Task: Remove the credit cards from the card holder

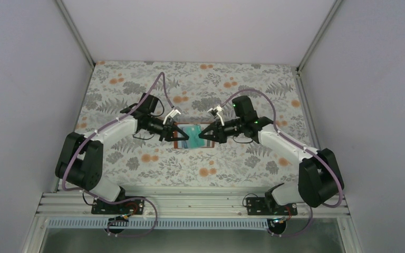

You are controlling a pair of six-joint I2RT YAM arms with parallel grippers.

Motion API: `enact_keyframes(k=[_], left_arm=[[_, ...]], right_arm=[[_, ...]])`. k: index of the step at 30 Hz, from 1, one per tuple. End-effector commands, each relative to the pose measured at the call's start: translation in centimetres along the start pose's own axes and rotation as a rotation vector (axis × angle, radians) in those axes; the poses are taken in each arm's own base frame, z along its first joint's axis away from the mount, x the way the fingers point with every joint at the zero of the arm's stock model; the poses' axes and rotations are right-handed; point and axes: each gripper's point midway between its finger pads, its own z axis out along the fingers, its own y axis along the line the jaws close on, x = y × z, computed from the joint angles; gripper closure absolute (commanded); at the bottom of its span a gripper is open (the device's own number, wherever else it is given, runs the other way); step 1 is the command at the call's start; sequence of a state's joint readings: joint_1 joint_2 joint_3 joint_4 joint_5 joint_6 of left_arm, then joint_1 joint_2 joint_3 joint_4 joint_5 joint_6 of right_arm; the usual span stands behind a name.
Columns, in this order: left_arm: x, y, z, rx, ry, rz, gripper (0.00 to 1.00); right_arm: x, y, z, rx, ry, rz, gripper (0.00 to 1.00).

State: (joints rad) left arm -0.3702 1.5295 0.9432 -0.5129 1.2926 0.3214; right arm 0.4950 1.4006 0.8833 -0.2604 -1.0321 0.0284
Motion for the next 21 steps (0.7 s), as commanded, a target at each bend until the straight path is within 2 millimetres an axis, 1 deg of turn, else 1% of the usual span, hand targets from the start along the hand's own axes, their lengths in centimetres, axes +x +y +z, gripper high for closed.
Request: enact_keyframes(k=[1,4,7,9,11,12,13,15,17,19,21], left_arm=[[-0.3,-1.4,-0.5,0.051,-0.029,0.014,0.95],[-0.2,-1.2,-0.5,0.049,-0.031,0.006,0.94],[-0.3,-1.3,-0.6,0.05,-0.032,0.007,0.93],[-0.3,-1.3,-0.6,0.052,-0.032,0.008,0.93],[-0.3,-1.4,-0.6,0.054,-0.033,0.009,0.97],[-0.3,-1.4,-0.6,0.056,-0.033,0.01,0.97],[-0.3,-1.4,-0.6,0.057,-0.033,0.012,0.98],[-0.3,-1.5,-0.6,0.059,-0.034,0.015,0.98],[-0.3,-1.5,-0.6,0.06,-0.034,0.012,0.98],[-0.2,-1.5,-0.6,0.063,-0.035,0.01,0.98],[-0.3,-1.5,-0.6,0.065,-0.035,0.009,0.98]], right_arm=[[-1.2,-1.6,-2.7,0.153,-0.035,-0.002,0.96],[-1.2,-1.8,-3.3,0.173,-0.035,0.006,0.96],[-1.0,-1.8,-3.3,0.164,-0.035,0.012,0.96],[-1.1,-1.3,-3.2,0.13,-0.044,0.006,0.96],[-1.3,-0.9,-3.1,0.1,-0.054,-0.002,0.96],[-1.4,-0.6,-3.0,0.075,-0.058,-0.01,0.96],[-1.3,0.2,-2.9,0.022,-0.063,-0.02,0.95],[-1.2,1.1,-2.6,-0.043,-0.063,-0.037,0.83],[-1.3,1.8,-2.2,-0.064,-0.064,-0.07,0.75],[-1.7,2.4,-1.8,-0.08,-0.073,-0.1,0.7],[-2.0,2.2,-1.2,-0.062,-0.071,-0.101,0.69]])
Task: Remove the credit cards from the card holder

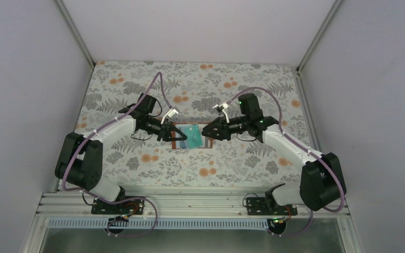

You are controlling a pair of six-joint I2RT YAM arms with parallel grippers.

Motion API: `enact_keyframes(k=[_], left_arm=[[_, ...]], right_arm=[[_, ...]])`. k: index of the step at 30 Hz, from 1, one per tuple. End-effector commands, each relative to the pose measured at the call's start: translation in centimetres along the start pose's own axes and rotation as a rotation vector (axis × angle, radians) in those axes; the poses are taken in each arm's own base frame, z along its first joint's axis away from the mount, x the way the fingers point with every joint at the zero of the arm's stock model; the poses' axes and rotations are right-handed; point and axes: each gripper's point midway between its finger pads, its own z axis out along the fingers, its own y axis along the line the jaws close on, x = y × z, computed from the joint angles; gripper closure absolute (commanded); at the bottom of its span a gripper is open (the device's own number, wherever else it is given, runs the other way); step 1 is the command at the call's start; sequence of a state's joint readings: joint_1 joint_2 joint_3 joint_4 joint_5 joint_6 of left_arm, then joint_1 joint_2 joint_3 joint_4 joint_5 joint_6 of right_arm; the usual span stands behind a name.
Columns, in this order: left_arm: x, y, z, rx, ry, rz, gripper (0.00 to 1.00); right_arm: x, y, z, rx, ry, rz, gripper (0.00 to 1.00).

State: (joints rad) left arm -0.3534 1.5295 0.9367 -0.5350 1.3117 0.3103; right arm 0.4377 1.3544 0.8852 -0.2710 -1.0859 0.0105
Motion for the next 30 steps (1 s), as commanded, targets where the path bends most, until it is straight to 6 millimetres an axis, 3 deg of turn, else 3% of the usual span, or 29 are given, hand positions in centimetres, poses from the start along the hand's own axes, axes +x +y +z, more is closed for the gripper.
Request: enact_keyframes(k=[1,9,15,23,30], left_arm=[[-0.4,-1.5,-0.1,0.059,-0.024,0.052,0.98],[-0.5,-1.7,-0.2,0.064,-0.026,0.061,0.98],[-0.5,-1.7,-0.2,0.064,-0.026,0.059,0.98],[-0.3,-1.7,-0.2,0.066,-0.025,0.055,0.89],[-0.3,-2.0,-0.2,0.075,-0.027,0.06,0.87]], right_arm=[[-0.8,1.1,1.2,-0.027,-0.011,-0.061,0.69],[0.5,-0.5,2.9,-0.014,0.036,-0.001,0.68],[0.5,0.2,3.2,-0.048,0.038,-0.012,0.95],[0.2,-1.5,2.1,0.044,0.028,0.022,0.96],[-0.2,-1.2,1.4,0.058,0.019,0.009,0.96]])
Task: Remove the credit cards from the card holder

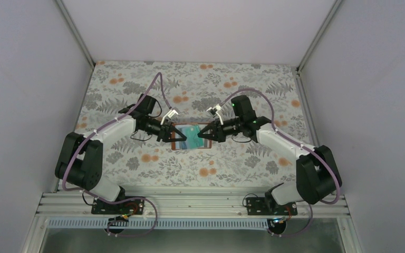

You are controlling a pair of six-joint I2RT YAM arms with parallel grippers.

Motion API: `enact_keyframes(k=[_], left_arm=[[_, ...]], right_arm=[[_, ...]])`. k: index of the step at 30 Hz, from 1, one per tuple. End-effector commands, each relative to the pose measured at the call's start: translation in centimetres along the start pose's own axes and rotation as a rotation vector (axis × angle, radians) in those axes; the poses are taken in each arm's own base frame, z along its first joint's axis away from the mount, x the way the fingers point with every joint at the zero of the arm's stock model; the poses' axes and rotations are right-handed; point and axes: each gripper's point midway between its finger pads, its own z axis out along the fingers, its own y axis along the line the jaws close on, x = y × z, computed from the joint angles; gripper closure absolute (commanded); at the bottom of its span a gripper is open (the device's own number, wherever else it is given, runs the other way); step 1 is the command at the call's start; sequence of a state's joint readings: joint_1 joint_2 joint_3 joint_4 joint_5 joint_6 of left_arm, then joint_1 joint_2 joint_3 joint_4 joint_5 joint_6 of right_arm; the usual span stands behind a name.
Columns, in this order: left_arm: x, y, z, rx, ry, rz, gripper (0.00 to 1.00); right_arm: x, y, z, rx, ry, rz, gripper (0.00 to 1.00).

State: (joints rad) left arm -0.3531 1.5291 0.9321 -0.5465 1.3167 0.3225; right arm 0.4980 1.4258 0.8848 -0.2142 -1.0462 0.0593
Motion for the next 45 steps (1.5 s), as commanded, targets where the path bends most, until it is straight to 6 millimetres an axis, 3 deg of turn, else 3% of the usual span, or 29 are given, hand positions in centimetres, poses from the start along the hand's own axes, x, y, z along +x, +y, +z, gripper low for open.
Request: enact_keyframes(k=[1,4,6,21,26,33,37,40,45], left_arm=[[-0.6,-2.0,-0.2,0.071,-0.028,0.064,0.87],[-0.6,-2.0,-0.2,0.074,-0.03,0.065,0.9],[-0.6,-2.1,-0.2,0.074,-0.03,0.068,0.97],[-0.6,-2.3,-0.5,0.079,-0.037,0.078,0.98],[-0.7,-0.9,-0.6,0.013,-0.029,0.047,0.98],[-0.7,4.3,-2.1,-0.279,-0.019,-0.015,0.98],[-0.9,5.3,-3.4,-0.357,-0.041,-0.022,0.98],[-1.0,5.3,-3.7,-0.375,-0.048,-0.015,0.98],[-1.0,5.1,-3.8,-0.369,-0.051,-0.008,0.98]], right_arm=[[-1.1,-0.2,-1.0,0.061,-0.025,-0.033,0.96],[-1.0,-0.1,-1.1,0.06,-0.021,-0.03,0.96],[-1.0,0.1,-1.1,0.058,-0.02,-0.033,0.96],[0.0,-0.9,-2.9,0.147,-0.012,-0.004,0.96],[-0.8,-1.5,-5.0,0.215,-0.049,0.016,0.96],[-2.0,-6.8,-10.5,0.401,-0.159,0.205,0.96],[-1.9,-10.6,-12.7,0.496,-0.169,0.309,0.96],[0.4,-15.5,-13.0,0.613,-0.083,0.431,0.96],[4.0,-21.2,-11.9,0.649,0.029,0.564,0.96]])
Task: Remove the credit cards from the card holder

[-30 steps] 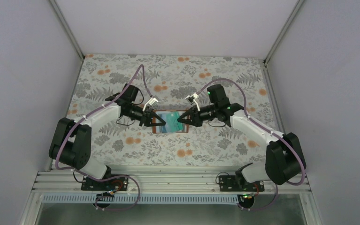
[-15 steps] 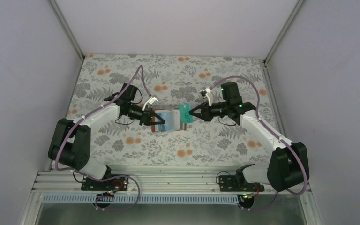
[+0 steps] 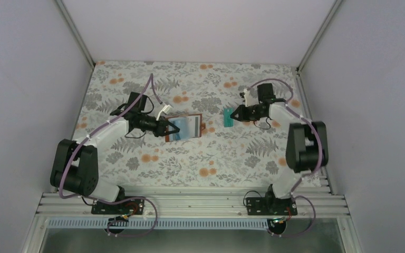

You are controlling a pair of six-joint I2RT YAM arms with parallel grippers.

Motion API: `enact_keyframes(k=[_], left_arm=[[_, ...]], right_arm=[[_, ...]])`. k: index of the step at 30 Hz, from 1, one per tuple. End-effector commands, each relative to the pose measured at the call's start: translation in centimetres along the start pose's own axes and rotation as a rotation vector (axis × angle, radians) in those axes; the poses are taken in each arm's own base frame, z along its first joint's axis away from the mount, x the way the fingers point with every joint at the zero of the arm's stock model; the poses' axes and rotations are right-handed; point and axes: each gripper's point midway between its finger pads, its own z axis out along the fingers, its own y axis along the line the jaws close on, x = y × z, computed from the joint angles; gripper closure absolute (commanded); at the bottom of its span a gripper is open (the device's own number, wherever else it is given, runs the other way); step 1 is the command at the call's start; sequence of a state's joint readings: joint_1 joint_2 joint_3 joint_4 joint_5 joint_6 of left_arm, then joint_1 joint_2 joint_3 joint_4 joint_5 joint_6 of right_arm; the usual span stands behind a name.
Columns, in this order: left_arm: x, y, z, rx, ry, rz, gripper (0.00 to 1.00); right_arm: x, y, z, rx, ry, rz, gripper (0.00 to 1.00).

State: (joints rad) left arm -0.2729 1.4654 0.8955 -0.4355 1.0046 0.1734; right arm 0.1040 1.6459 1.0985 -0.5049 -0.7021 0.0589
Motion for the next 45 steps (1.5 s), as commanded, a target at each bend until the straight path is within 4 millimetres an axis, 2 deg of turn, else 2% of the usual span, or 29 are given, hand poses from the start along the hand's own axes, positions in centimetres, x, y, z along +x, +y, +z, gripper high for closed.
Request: enact_keyframes(k=[1,5,9,14,16,19,21,23,24,26,27,29,33,36,39,45], left_arm=[[-0.6,-0.5,-0.4,0.003,-0.028,0.038,0.97],[-0.6,-0.7,-0.4,0.017,-0.029,0.037,0.98],[-0.5,-0.8,-0.3,0.024,-0.028,0.037,0.98],[-0.5,-1.0,-0.3,0.039,-0.029,0.036,0.98],[-0.6,-1.1,-0.3,0.046,-0.028,0.036,0.98],[-0.7,-1.4,-0.3,0.065,-0.031,0.038,0.98],[-0.7,-1.7,-0.3,0.081,-0.033,0.041,0.98],[-0.9,-2.2,-0.4,0.105,-0.037,0.052,0.98],[-0.9,-2.5,-0.5,0.121,-0.04,0.056,0.98],[-1.0,-3.0,-0.5,0.15,-0.043,0.062,0.98],[-1.0,-3.1,-0.6,0.162,-0.045,0.061,0.98],[-1.1,-3.4,-0.6,0.173,-0.048,0.064,0.98],[-1.2,-3.6,-0.7,0.175,-0.051,0.067,0.98],[-1.2,-3.5,-0.7,0.163,-0.053,0.067,0.98],[-1.4,-3.6,-0.8,0.169,-0.059,0.058,0.98],[-1.3,-3.9,-0.8,0.191,-0.06,0.053,0.98]], right_arm=[[2.3,-4.9,3.3,0.097,0.141,0.105,0.96],[3.2,-6.8,5.6,0.088,0.209,0.145,0.96],[4.1,-9.6,6.2,0.207,0.253,0.167,0.94],[2.9,-10.6,6.1,0.265,0.243,0.135,0.69],[2.0,-10.8,5.2,0.316,0.228,0.123,0.6],[0.0,-10.5,2.8,0.427,0.17,0.102,0.48],[-1.8,-7.7,1.1,0.432,0.096,0.026,0.4],[-3.8,-1.0,-0.4,0.295,-0.036,-0.15,0.31],[-4.2,3.4,-1.1,0.17,-0.1,-0.244,0.2],[-3.4,11.4,-3.3,-0.094,-0.22,-0.412,0.03],[-2.6,14.9,-4.4,-0.221,-0.269,-0.482,0.01],[-0.7,19.0,-5.4,-0.353,-0.32,-0.56,0.01],[-0.4,21.7,-4.6,-0.278,-0.37,-0.552,0.03],[0.1,23.3,-2.9,-0.18,-0.389,-0.543,0.06],[1.6,22.9,-0.1,-0.026,-0.371,-0.511,0.08],[5.2,20.3,5.3,0.173,-0.235,-0.516,0.05]])
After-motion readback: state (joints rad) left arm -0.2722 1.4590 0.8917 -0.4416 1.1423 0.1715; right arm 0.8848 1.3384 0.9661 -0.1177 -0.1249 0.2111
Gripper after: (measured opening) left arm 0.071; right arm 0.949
